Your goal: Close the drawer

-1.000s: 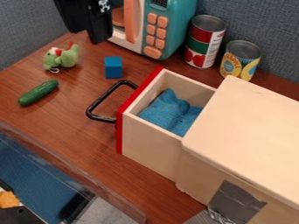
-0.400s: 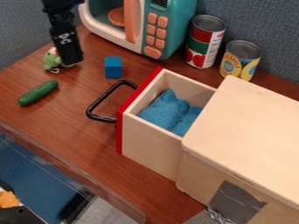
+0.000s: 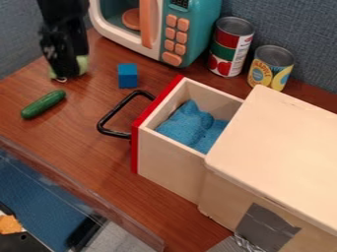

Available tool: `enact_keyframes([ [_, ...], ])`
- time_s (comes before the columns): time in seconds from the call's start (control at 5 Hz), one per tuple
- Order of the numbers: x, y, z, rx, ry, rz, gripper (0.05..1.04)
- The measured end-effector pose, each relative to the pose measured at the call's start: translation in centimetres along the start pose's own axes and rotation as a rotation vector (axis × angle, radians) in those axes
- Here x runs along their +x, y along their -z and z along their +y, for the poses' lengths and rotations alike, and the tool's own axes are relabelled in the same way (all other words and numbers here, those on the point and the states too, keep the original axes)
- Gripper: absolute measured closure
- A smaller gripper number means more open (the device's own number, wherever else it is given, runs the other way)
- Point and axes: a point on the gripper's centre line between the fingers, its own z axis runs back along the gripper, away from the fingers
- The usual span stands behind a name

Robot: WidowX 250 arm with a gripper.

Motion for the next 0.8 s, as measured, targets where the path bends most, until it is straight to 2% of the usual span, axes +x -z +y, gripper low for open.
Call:
enact_keyframes([
  [0.2, 0.2, 1.3, 0.3, 0.071, 0.132, 0.017, 0.083],
  [0.4, 0.4, 2.6, 1.1, 0.158, 0.168, 0.015, 0.083],
  [0.6, 1.2, 5.0, 2.1, 0.158, 0.229, 0.063, 0.083],
  [0.8, 1.6, 6.3, 3.4, 0.138, 0.223, 0.100, 0.083],
])
